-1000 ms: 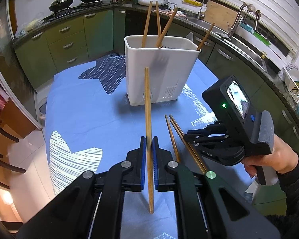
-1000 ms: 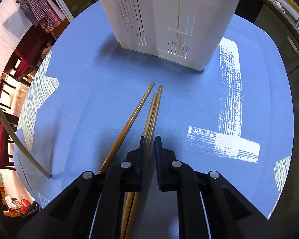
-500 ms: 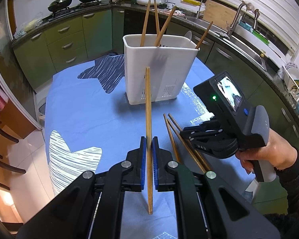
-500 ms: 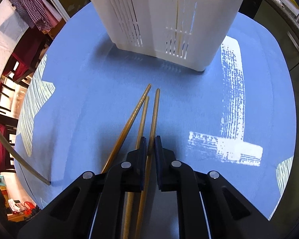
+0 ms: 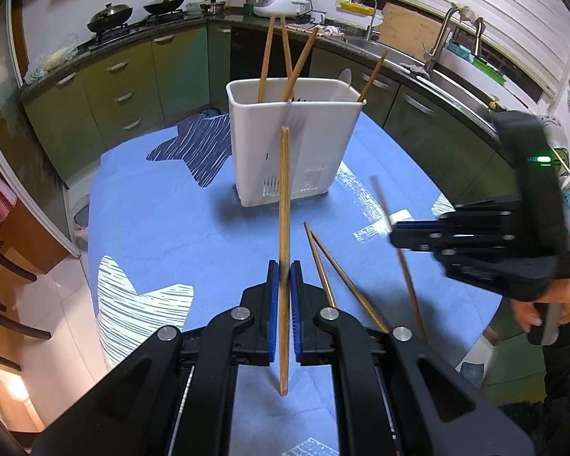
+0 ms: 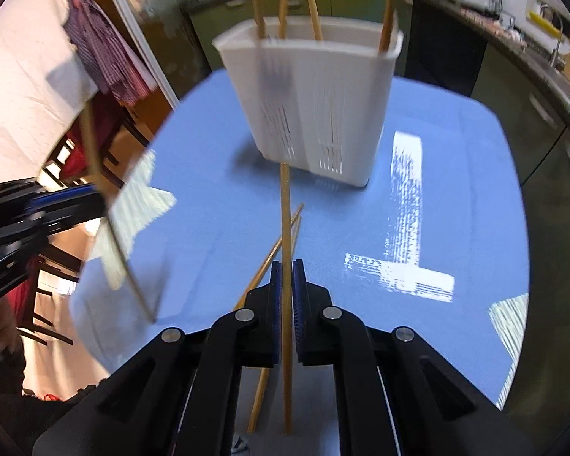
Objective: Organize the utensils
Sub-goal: 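Grasp a chopstick with the left gripper while the right gripper grasps another chopstick, then drop the chopstick into the caddy with the left gripper while the right gripper drops its own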
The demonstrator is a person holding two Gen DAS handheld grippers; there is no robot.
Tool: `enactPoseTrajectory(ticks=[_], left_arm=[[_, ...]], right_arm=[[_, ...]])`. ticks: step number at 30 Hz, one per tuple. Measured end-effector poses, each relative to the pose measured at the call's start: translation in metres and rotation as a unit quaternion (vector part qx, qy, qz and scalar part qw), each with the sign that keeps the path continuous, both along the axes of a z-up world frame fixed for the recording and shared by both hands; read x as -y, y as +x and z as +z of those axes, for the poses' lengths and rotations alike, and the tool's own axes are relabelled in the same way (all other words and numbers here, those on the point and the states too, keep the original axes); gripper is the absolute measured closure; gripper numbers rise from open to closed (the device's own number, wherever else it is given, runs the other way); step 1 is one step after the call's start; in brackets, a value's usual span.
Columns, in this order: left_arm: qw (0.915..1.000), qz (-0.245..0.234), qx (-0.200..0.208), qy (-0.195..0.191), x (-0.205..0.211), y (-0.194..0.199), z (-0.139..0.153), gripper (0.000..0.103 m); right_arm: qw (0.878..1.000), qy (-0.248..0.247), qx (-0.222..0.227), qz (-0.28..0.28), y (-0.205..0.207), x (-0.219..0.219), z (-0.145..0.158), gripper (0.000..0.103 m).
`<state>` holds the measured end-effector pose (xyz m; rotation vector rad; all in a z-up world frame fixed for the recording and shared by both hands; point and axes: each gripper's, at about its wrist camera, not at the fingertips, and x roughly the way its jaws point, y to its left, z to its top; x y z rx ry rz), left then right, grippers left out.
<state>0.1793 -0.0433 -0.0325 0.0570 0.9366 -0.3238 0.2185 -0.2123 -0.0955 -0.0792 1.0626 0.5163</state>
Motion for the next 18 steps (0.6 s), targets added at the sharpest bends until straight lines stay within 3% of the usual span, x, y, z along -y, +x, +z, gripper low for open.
enactPoseTrajectory(ticks=[10,18], left_arm=[[0.9995,-0.013,0.027,0.003,0.004,-0.018,0.017,0.097],[0.9993,-0.012,0.034,0.005,0.006,-0.019,0.024,0.097]], right_arm=[[0.999,0.029,0.04,0.002,-0.047,0.032,0.036,0.097],[0.998,0.04,0.057,0.001,-0.058,0.044,0.049,0.097]])
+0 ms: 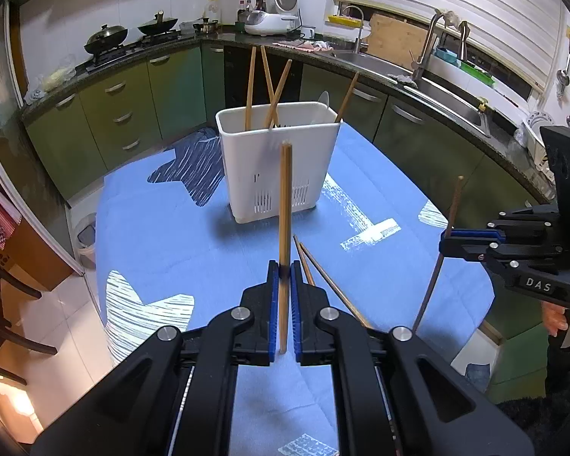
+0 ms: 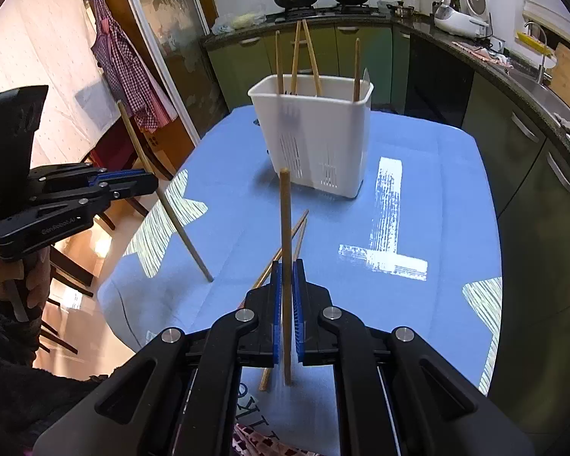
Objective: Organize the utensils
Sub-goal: 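Drop the chopstick into the caddy with the left gripper while the right gripper drops its own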
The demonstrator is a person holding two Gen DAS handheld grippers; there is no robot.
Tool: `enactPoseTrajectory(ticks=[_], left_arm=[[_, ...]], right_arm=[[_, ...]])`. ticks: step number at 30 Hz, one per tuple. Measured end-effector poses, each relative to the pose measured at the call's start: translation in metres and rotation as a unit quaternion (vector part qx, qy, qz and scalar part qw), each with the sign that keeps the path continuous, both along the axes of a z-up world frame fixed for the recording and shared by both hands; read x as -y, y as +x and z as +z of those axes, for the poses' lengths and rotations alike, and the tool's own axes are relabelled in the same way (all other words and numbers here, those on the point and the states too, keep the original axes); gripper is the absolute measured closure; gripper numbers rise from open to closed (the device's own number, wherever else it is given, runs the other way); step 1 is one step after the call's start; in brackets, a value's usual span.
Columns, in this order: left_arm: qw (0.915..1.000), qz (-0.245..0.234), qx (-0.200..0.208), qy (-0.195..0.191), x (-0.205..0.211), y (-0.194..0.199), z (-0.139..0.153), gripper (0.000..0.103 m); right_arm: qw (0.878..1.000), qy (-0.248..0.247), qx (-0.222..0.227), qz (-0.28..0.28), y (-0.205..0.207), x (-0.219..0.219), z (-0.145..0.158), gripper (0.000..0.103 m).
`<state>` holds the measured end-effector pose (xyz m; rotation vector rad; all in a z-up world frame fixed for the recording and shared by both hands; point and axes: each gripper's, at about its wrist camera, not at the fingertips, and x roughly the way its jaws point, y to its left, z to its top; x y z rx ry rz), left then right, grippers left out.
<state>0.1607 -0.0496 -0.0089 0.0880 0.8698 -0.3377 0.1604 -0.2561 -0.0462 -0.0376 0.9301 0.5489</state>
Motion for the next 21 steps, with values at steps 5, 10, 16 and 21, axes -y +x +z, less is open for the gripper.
enactPoseTrajectory(ticks=[5,10,16,21], left_arm=[[0.9999,0.004,0.01,0.0,-0.001,0.003,0.01,0.097],[0.9996,0.008,0.025,-0.005,-0.005,0.013,0.034,0.097],[0.9978,0.016,0.065,-0.003,-0.005,0.033,0.083,0.097],[0.9935,0.025,0.111,-0.005,0.001,0.05,0.131,0.097]], right_arm=[[1.0,0.012,0.019,-0.006,0.001,0.005,0.017,0.097],[0.999,0.016,0.042,-0.013,0.002,0.012,0.038,0.097],[0.998,0.017,0.052,-0.018,0.006,0.02,0.049,0.097],[0.998,0.019,0.047,-0.023,0.01,0.029,0.047,0.097]])
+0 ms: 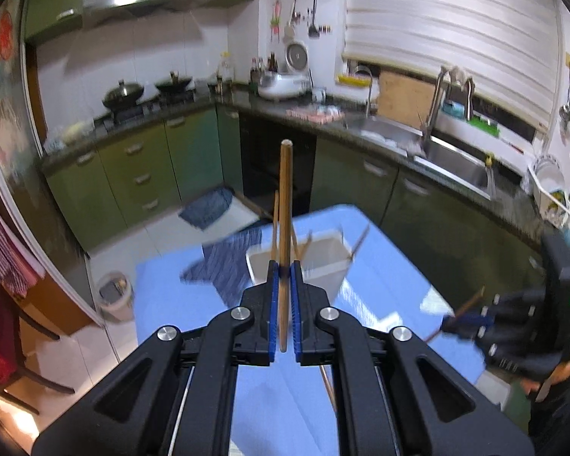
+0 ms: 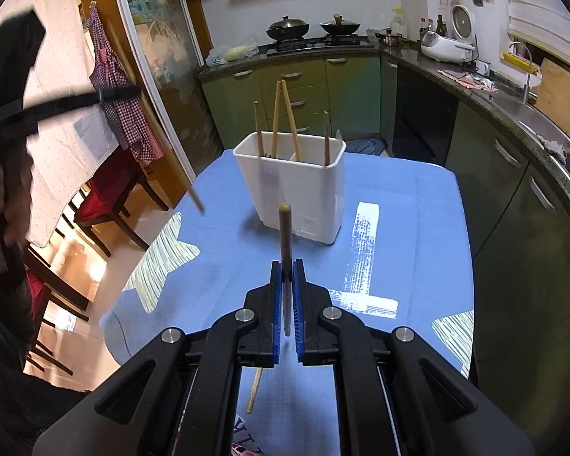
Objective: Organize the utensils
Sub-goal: 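Drop the chopstick into the caddy with the left gripper while the right gripper drops its own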
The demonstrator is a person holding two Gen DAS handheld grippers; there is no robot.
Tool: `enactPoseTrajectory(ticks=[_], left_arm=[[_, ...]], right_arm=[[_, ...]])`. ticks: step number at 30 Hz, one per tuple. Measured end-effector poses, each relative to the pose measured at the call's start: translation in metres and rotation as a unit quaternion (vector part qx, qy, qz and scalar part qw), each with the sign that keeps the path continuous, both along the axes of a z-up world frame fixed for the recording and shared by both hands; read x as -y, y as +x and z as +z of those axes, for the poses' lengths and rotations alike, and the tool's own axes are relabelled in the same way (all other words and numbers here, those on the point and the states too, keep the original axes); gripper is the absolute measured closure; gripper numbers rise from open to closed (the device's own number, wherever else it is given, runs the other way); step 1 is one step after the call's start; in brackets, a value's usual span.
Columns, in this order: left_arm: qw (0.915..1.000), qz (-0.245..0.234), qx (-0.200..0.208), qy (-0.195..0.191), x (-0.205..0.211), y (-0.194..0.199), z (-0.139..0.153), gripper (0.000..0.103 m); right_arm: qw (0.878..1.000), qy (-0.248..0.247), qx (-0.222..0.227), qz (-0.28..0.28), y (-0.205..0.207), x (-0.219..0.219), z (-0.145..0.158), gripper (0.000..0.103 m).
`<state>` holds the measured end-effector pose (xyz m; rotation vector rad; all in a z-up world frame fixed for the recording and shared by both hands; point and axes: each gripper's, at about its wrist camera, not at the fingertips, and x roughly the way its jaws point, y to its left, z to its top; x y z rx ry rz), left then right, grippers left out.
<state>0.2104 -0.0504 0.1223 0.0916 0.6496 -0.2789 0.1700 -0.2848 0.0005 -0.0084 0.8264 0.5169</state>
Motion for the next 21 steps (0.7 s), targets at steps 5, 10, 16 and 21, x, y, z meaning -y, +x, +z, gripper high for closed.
enactPoseTrajectory(ticks=[5,10,16,21], left_arm=[[0.9994,0.014,0.032,-0.004,0.009,0.024,0.025,0.097],[0.9981,0.035,0.05,-0.004,0.016,0.053,0.024,0.097],[0.9984,0.054,0.019,-0.004,0.017,0.091,-0.009,0.097],[0.9987,0.05,-0.014,0.001,0.015,0.1,-0.038,0.097]], right_arm=[[1.0,0.001,-0.006,-0.005,0.004,0.009,-0.005,0.097],[1.0,0.0,-0.011,-0.008,0.003,0.017,-0.011,0.097],[1.0,-0.001,-0.012,-0.016,0.001,0.027,-0.012,0.097],[1.0,-0.002,-0.007,-0.015,-0.001,0.026,-0.005,0.097]])
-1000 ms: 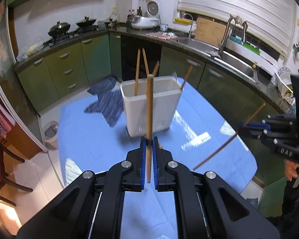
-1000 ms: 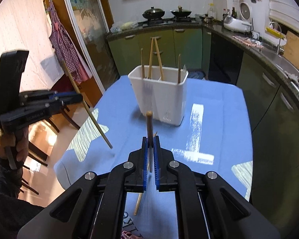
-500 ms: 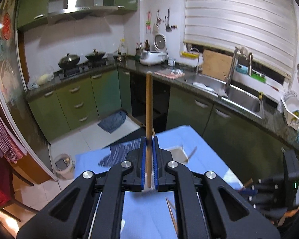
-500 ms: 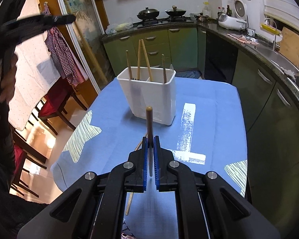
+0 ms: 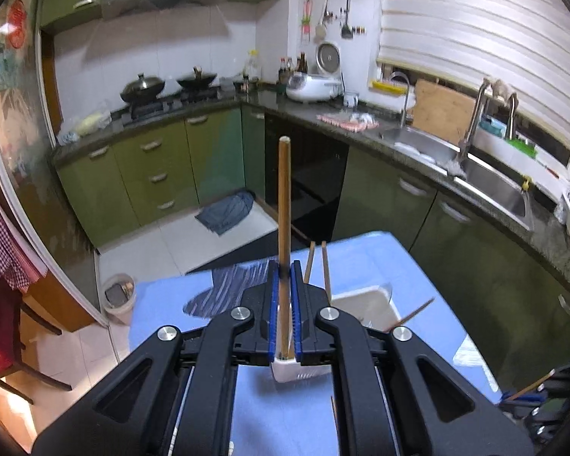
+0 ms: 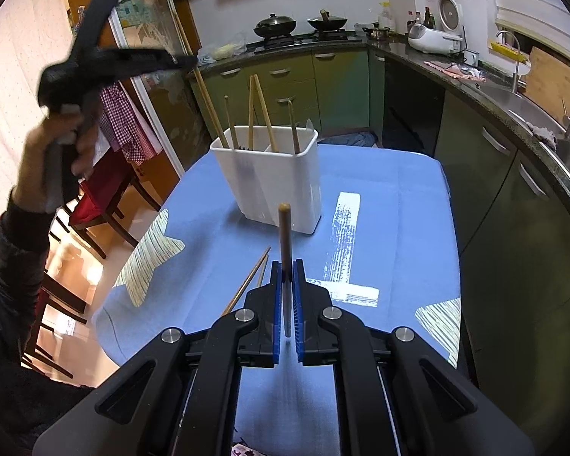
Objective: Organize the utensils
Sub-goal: 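Drop the chopstick into the caddy with the left gripper while the right gripper drops its own, then move both grippers back over the last chopsticks on the cloth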
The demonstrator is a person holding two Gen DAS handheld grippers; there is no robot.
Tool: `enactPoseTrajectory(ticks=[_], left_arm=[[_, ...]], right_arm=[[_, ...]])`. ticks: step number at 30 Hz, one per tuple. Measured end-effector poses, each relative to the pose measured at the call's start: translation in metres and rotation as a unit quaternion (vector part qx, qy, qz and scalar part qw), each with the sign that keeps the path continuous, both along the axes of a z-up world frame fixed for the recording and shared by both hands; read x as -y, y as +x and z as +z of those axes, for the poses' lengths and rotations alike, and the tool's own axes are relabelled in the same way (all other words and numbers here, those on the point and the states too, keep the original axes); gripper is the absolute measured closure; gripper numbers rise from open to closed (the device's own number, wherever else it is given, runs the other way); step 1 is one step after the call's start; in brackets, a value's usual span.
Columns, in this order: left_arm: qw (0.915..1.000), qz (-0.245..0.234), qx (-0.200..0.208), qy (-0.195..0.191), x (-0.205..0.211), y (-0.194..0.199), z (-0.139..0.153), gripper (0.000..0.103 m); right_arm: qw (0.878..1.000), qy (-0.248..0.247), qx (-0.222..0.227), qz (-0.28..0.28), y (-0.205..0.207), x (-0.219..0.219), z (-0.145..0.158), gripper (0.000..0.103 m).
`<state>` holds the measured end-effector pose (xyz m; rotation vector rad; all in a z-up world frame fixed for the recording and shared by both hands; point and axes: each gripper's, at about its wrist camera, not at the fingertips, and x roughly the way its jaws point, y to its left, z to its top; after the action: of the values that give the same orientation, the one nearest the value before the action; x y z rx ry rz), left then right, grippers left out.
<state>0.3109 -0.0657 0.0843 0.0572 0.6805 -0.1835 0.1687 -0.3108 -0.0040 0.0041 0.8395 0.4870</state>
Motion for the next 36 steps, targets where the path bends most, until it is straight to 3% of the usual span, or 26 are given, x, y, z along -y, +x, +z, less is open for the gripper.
enactPoseTrajectory(ticks=[2,4,6,10,14,21,25,30,36], left_arm=[[0.9999,-0.004,-0.011,-0.001,-0.001,0.0,-0.007,0.093],[0.9999,-0.01,-0.013,-0.002,-0.003,-0.007,-0.009,0.072],[0.9999,-0.012,-0.004,-0.005,-0.006,-0.015,-0.005,0.064],[0.9997,-0.02,0.013,-0.008,-0.011,-0.035,0.008,0.059],[0.9992,-0.027,0.023,-0.017,-0.017,-0.057,0.016,0.058],[0.9989,-0.045,0.015,-0.004,-0.018,-0.084,0.009,0.057],[0.9987,-0.051,0.006,-0.003,-0.018,-0.092,0.003,0.056],[0.9985,-0.054,-0.006,0.005,-0.019,-0.098,-0.007,0.055],[0.998,-0.056,-0.029,0.009,-0.018,-0.1,-0.023,0.055]], right_arm=[[1.0,0.001,0.003,0.001,0.001,-0.003,0.004,0.097],[1.0,0.0,0.007,0.001,0.002,-0.005,0.011,0.097],[1.0,0.001,0.013,0.002,0.004,-0.008,0.019,0.097],[0.999,0.006,0.039,0.005,0.01,-0.014,0.051,0.097],[0.996,0.033,0.077,0.004,0.026,-0.019,0.102,0.097],[0.991,0.057,0.121,-0.021,0.07,-0.036,0.154,0.097],[0.991,0.04,0.119,-0.046,0.106,-0.052,0.149,0.097],[0.995,0.01,0.081,-0.057,0.146,-0.072,0.114,0.096],[0.998,-0.013,0.052,-0.041,0.161,-0.087,0.084,0.096]])
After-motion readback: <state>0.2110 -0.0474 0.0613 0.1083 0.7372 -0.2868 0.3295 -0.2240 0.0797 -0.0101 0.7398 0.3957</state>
